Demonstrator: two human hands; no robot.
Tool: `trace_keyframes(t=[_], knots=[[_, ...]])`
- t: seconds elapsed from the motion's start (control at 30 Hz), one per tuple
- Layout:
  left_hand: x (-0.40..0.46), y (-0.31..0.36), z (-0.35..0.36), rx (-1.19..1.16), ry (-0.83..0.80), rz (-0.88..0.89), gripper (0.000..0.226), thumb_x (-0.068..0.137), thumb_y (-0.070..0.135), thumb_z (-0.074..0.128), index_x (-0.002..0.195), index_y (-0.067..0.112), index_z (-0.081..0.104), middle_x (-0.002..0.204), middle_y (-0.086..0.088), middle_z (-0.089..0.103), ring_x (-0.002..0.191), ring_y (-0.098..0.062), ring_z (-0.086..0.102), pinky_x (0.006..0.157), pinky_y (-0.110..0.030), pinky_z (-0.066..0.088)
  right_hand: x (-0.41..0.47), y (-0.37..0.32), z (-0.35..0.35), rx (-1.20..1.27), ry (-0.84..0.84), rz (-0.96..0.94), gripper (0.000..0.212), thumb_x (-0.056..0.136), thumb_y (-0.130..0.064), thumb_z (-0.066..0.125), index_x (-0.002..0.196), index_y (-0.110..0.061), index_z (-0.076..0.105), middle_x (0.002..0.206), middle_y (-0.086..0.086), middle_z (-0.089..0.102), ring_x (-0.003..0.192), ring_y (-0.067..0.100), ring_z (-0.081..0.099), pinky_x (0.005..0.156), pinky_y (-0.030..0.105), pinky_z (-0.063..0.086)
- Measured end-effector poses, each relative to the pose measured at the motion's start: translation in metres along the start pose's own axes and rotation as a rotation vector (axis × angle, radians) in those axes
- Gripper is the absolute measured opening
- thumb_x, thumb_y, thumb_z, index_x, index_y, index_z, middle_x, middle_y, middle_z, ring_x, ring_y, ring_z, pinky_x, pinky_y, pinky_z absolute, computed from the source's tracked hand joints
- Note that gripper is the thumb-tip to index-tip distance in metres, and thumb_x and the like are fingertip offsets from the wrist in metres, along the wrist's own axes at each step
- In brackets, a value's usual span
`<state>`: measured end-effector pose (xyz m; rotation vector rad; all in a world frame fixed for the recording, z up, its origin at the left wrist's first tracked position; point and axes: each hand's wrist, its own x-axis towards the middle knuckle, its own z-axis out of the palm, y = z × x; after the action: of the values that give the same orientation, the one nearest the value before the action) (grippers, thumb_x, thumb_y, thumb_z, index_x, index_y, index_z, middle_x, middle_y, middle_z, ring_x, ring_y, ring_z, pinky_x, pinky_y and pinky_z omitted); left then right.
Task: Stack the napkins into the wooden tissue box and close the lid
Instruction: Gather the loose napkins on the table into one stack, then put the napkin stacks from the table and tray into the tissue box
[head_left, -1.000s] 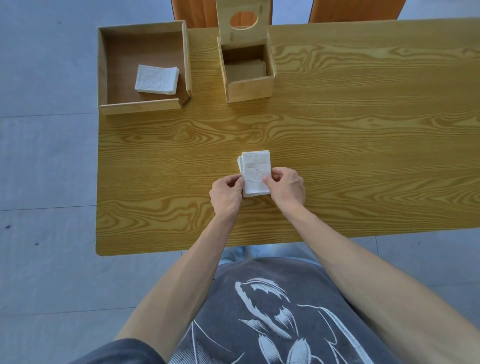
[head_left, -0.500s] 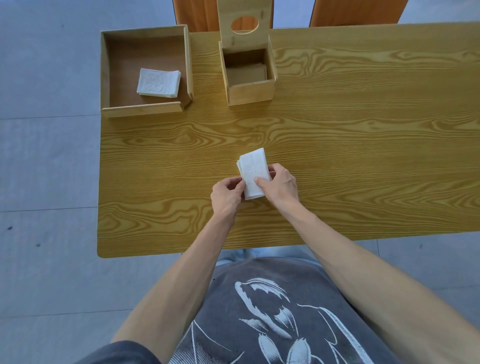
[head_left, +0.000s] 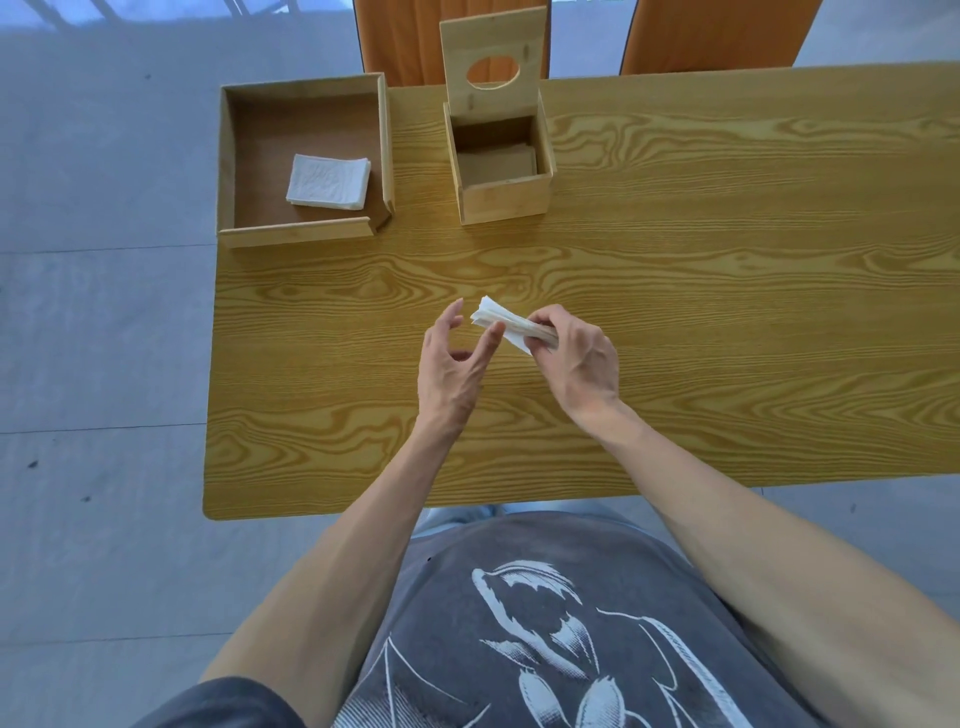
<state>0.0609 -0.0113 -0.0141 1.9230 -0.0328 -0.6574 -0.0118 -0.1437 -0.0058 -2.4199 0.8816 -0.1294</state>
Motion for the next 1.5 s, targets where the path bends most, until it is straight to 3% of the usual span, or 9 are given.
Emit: trace_keyframes(t=[0.13, 0.27, 0.37, 0.6, 0.8, 0.97, 1.1, 1.3, 1.5], knots=[[0.004, 0.001, 0.001, -0.136, -0.068, -0.03, 0.067, 0.086, 0.052, 0.071, 0.146, 0.036, 0.045, 0.134, 0.007, 0.056, 0.103, -0.021, 0.068, 0.067, -0.033, 0.063, 0.003, 0.004, 0.001, -0.009, -0.03, -0.107, 0.013, 0.092, -0.026, 0.068, 0.104, -0.021, 0.068, 0.096, 0.001, 0.075, 0.088, 0.023, 0.069, 0.066, 0.027, 0.043], [0.006, 0.001, 0.003, -0.162, -0.091, -0.079, 0.039, 0.092, 0.039, 0.069, 0.129, 0.026, 0.064, 0.09, 0.012, 0.068, 0.088, -0.016, 0.067, 0.077, -0.046, 0.063, 0.001, 0.011, 0.005, -0.005, -0.091, -0.109, 0.022, 0.089, -0.021, 0.07, 0.11, -0.021, 0.067, 0.103, 0.0, 0.073, 0.096, 0.02, 0.066, 0.072, 0.027, 0.045], [0.008, -0.002, 0.003, -0.151, -0.086, -0.066, 0.025, 0.094, 0.039, 0.067, 0.114, 0.024, 0.071, 0.093, -0.006, 0.07, 0.082, -0.017, 0.063, 0.077, -0.054, 0.06, -0.003, 0.017, 0.007, 0.004, -0.069, -0.083, 0.024, 0.088, -0.02, 0.071, 0.112, -0.021, 0.068, 0.107, 0.0, 0.073, 0.1, 0.021, 0.065, 0.076, 0.028, 0.046], [0.012, 0.005, 0.004, -0.135, -0.07, 0.009, 0.016, 0.096, 0.035, 0.066, 0.104, 0.021, 0.068, 0.105, -0.014, 0.073, 0.091, -0.018, 0.067, 0.072, -0.037, 0.062, 0.002, 0.022, 0.004, 0.093, 0.005, -0.109, 0.017, 0.087, -0.017, 0.074, 0.104, -0.016, 0.073, 0.098, 0.001, 0.075, 0.085, 0.021, 0.069, 0.075, 0.029, 0.054], [0.013, 0.0, -0.001, 0.033, -0.141, 0.044, 0.035, 0.082, 0.038, 0.08, 0.111, 0.021, 0.069, 0.105, 0.0, 0.072, 0.088, -0.015, 0.064, 0.08, -0.038, 0.057, 0.005, 0.029, 0.008, 0.118, -0.037, -0.092, 0.021, 0.083, -0.008, 0.075, 0.103, -0.014, 0.073, 0.101, 0.003, 0.075, 0.089, 0.02, 0.068, 0.081, 0.032, 0.056], [0.015, -0.003, -0.002, 0.197, -0.089, 0.054, 0.037, 0.078, 0.008, 0.08, 0.111, 0.023, 0.072, 0.102, 0.008, 0.073, 0.094, -0.016, 0.068, 0.085, -0.038, 0.057, 0.006, 0.032, 0.008, 0.126, -0.041, -0.052, 0.025, 0.08, -0.003, 0.076, 0.104, -0.013, 0.073, 0.101, 0.004, 0.075, 0.09, 0.02, 0.068, 0.082, 0.035, 0.056], [0.023, 0.004, -0.003, 0.299, -0.007, 0.019, 0.017, 0.084, 0.026, 0.076, 0.1, 0.033, 0.076, 0.096, 0.006, 0.076, 0.096, -0.013, 0.068, 0.08, -0.036, 0.056, 0.012, 0.028, 0.003, 0.15, -0.022, -0.013, 0.018, 0.085, -0.014, 0.075, 0.103, -0.015, 0.073, 0.094, 0.002, 0.075, 0.081, 0.021, 0.069, 0.078, 0.036, 0.056], [0.04, 0.028, -0.006, 0.186, 0.019, 0.0, 0.021, 0.084, 0.033, 0.078, 0.104, 0.025, 0.075, 0.102, 0.002, 0.075, 0.102, -0.013, 0.067, 0.087, -0.035, 0.055, 0.037, 0.02, -0.013, 0.271, -0.021, 0.091, 0.029, 0.083, -0.023, 0.078, 0.11, -0.015, 0.071, 0.096, 0.002, 0.076, 0.088, 0.019, 0.071, 0.084, 0.034, 0.055], [0.057, 0.064, -0.004, 0.071, 0.055, 0.05, 0.027, 0.085, 0.029, 0.079, 0.109, 0.022, 0.068, 0.091, 0.008, 0.069, 0.087, -0.008, 0.067, 0.082, -0.026, 0.055, 0.07, 0.007, -0.034, 0.34, -0.014, 0.088, 0.025, 0.085, -0.029, 0.074, 0.106, -0.015, 0.073, 0.092, 0.003, 0.076, 0.085, 0.021, 0.071, 0.078, 0.037, 0.056]])
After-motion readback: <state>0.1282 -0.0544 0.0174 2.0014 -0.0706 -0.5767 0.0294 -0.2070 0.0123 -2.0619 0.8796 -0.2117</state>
